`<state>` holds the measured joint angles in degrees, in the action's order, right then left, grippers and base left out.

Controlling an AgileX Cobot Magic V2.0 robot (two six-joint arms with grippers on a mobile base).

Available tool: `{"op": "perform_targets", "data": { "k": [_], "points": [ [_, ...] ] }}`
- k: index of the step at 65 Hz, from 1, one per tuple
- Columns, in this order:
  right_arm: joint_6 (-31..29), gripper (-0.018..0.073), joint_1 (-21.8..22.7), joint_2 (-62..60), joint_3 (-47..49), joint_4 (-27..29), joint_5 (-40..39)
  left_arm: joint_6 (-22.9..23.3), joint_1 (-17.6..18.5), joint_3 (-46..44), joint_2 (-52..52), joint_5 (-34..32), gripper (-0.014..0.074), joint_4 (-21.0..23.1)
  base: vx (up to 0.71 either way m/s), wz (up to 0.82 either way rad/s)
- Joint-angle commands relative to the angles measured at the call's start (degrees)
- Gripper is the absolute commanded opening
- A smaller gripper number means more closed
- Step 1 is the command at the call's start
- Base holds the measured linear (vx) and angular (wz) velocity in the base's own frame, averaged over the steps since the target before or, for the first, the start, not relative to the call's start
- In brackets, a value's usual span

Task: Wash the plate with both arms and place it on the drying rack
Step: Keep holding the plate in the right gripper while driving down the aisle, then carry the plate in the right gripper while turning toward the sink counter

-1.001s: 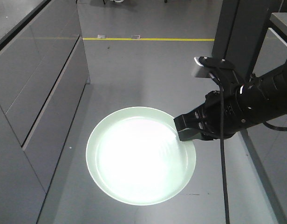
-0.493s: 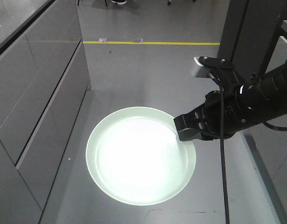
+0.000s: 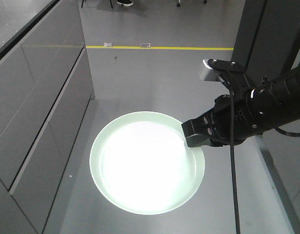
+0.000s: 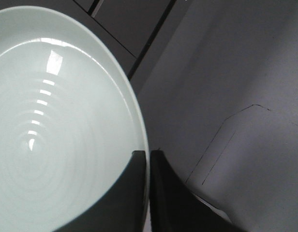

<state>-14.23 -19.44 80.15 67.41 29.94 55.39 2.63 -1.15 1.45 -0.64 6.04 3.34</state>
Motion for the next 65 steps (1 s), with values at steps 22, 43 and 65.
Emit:
{"op": "perform_targets", "data": {
  "k": [22,43,65],
  "points": [
    [-0.4,-0.0008,0.2,-1.9,1.5,2.0,-1.7,0.3,0.1,-1.7,-0.7,-4.4,-0.0006,0.1,0.16,0.01],
    [-0.4,-0.0008,0.2,-1.9,1.5,2.0,-1.7,0.3,0.1,-1.7,-0.7,-4.4,-0.0006,0.1,0.16,-0.02],
    [-0.4,-0.0008,0.2,-1.9,1.5,2.0,-1.7,0.3,0.1,-1.7,-0.7,-4.4,-0.0006,0.1,0.14,-0.09]
  ]
}}
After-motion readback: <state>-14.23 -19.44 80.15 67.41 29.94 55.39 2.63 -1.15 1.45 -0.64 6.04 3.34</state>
